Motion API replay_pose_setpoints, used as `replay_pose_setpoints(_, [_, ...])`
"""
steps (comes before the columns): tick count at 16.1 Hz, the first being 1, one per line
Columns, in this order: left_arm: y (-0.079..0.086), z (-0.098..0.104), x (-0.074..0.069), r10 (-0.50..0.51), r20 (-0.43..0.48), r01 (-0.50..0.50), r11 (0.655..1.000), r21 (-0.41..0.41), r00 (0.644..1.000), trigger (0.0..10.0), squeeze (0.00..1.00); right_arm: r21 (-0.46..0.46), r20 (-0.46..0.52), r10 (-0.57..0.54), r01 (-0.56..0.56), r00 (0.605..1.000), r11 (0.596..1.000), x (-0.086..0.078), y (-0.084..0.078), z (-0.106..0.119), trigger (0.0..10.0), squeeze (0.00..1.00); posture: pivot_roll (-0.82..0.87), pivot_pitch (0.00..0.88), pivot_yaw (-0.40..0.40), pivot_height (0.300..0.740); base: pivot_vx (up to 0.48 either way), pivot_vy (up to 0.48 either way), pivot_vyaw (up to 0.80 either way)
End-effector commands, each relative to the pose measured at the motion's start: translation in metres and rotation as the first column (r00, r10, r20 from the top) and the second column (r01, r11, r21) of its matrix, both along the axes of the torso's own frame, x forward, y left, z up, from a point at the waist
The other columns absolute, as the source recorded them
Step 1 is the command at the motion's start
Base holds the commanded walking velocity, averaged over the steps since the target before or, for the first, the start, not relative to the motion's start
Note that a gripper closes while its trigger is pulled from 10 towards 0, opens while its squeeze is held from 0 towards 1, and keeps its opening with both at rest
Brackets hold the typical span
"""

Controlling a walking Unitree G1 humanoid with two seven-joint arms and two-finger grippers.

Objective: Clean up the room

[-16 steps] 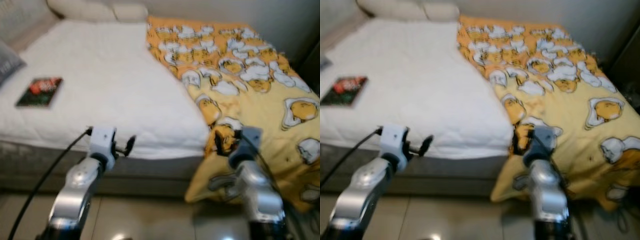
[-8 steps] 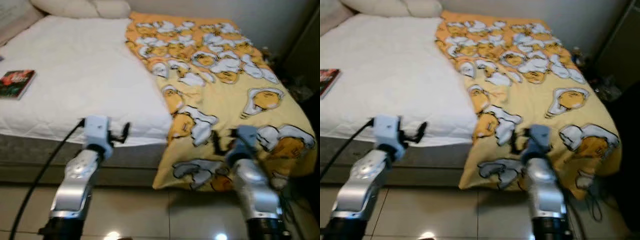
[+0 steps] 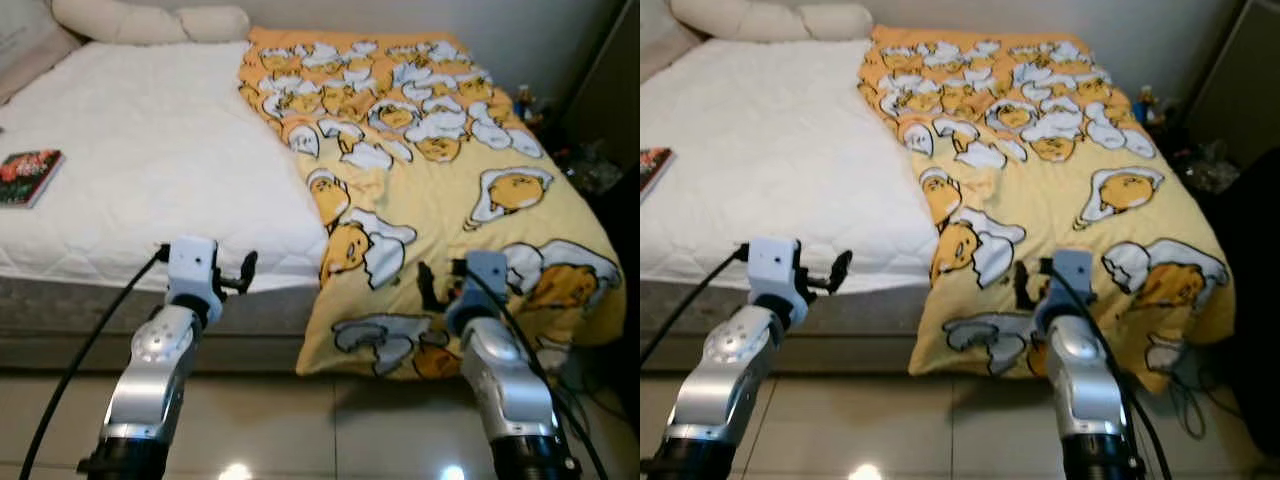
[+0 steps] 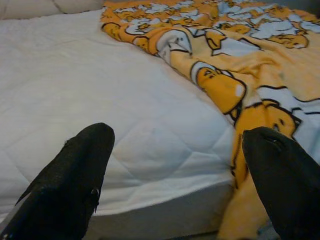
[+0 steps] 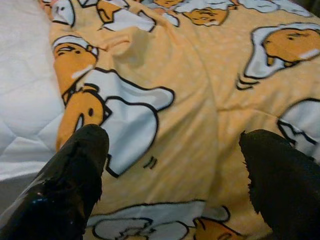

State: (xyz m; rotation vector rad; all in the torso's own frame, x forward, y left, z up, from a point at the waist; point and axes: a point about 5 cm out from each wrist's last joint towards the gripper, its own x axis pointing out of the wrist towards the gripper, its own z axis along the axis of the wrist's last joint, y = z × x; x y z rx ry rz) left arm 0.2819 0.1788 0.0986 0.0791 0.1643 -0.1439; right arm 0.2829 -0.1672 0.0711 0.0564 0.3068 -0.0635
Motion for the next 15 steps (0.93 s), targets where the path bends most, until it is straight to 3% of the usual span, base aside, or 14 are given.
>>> replay_pose_setpoints(1, [0.0009, 0.0031, 0.0038, 0.001, 0.011, -0.001, 1.0, 0.013, 1.0, 10.0, 0.0, 0.002, 0.022, 0.001, -0.001, 1.0, 1.0, 0.004, 0.0, 0.0046, 10.0, 0.0, 0.06, 0.0, 0.01, 0.74, 0.274, 0.0, 0.0])
replay_pose_setpoints(15, [0.0021, 0.0027, 0.0057, -0.004, 0.014, 0.004, 1.0, 0.012, 1.0, 10.0, 0.0, -0.004, 0.036, 0.011, -0.011, 0.999, 1.0, 0.0071, 0.0025, 0.0054, 10.0, 0.0, 0.06, 0.0, 0.016, 0.74, 0.289, 0.0, 0.0])
